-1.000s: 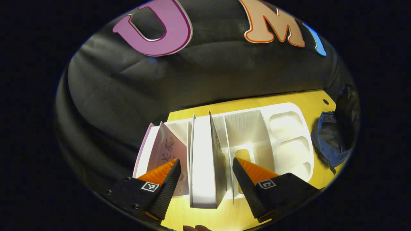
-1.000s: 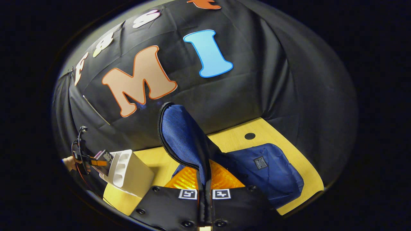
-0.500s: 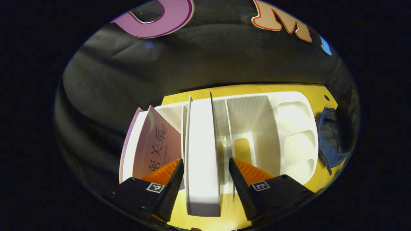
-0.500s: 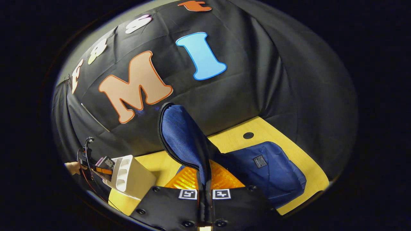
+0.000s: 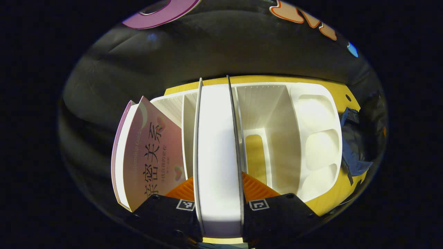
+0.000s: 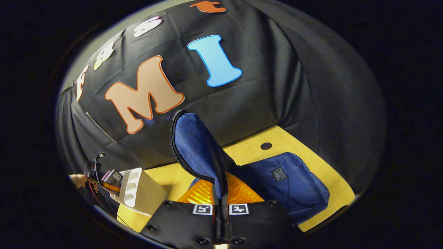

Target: Open the schoolbag, grab two books from the bookshelf and put them into the schoolbag.

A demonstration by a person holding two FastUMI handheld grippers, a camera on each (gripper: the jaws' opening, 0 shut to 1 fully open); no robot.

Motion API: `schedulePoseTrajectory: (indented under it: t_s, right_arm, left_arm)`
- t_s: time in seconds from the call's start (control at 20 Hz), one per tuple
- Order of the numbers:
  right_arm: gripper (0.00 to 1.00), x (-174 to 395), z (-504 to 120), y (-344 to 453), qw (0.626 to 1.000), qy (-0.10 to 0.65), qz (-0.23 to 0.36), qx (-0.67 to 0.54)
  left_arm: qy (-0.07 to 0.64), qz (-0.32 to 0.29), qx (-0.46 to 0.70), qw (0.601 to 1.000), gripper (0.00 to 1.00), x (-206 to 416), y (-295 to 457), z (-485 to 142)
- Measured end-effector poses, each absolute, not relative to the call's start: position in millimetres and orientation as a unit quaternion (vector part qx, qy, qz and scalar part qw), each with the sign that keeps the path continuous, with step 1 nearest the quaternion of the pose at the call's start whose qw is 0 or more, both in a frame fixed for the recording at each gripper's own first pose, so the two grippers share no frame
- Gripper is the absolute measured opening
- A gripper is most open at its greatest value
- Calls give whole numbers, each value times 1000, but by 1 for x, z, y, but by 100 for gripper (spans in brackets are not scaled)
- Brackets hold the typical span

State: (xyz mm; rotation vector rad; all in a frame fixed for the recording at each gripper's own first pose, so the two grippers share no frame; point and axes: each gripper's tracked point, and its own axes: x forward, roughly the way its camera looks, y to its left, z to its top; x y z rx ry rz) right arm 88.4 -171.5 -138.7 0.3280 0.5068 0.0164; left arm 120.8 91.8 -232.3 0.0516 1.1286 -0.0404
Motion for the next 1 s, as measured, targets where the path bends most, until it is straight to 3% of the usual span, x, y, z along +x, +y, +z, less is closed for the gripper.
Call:
schedulePoseTrajectory:
  t_s: [0.55,1.0]
  right_arm:
    - [5,87,-140,-173,953,252,-3,171]
    - [5,87,-140,-173,952,257,-6,168]
  left_arm:
    - [511,-10,37,859,36,111,111,-208]
    - [500,-17,-22,866,41,79,107,-180]
